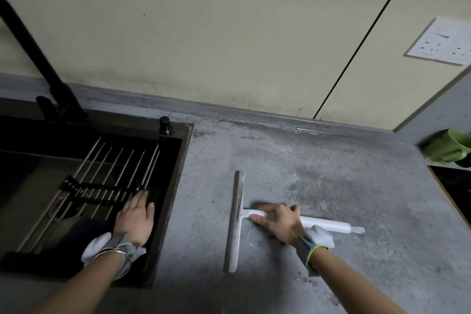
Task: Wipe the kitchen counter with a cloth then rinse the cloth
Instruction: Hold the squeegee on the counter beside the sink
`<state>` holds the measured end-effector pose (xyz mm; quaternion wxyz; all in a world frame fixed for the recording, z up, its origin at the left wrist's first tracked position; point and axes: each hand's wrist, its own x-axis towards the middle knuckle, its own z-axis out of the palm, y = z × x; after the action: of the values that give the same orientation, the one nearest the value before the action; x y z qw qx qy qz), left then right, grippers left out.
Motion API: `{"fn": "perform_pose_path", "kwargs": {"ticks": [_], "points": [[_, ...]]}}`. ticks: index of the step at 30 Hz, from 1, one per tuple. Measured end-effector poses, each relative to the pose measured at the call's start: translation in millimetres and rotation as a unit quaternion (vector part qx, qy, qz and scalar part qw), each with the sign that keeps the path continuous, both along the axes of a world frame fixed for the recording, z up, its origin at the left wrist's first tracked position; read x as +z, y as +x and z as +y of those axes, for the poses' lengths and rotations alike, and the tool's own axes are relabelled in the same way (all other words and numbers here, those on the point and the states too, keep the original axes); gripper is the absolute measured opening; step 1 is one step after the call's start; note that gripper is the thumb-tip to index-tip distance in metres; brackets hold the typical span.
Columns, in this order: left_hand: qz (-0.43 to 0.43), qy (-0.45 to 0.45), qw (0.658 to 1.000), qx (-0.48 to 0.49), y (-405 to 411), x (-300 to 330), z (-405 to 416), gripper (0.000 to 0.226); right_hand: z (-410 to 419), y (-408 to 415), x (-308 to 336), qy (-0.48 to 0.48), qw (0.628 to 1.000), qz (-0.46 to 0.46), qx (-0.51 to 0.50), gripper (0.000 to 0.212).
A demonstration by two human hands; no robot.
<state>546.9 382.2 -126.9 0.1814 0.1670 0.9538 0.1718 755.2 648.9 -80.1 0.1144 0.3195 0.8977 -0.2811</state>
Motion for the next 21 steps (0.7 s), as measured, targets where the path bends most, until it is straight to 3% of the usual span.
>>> {"fn": "perform_pose_path", "kwargs": {"ticks": [11,16,19,21], "points": [[0.016,-0.038,0.998,-0.057,-8,1,-19,0.053,-50,-21,0,0.011,0.998,-0.001,0.062,0.041],[0.023,-0.04,0.995,-0.084,-14,5,-22,0.051,-40,-8,6,-0.028,0.999,0.019,-0.009,0.04],[0.03,-0.06,0.993,-0.098,-16,7,-23,0.051,-24,8,9,-0.024,0.999,0.032,-0.026,0.027],[0.026,-0.071,0.992,-0.103,-17,8,-23,0.051,-17,17,10,-0.012,0.999,0.011,-0.029,0.04]]}}
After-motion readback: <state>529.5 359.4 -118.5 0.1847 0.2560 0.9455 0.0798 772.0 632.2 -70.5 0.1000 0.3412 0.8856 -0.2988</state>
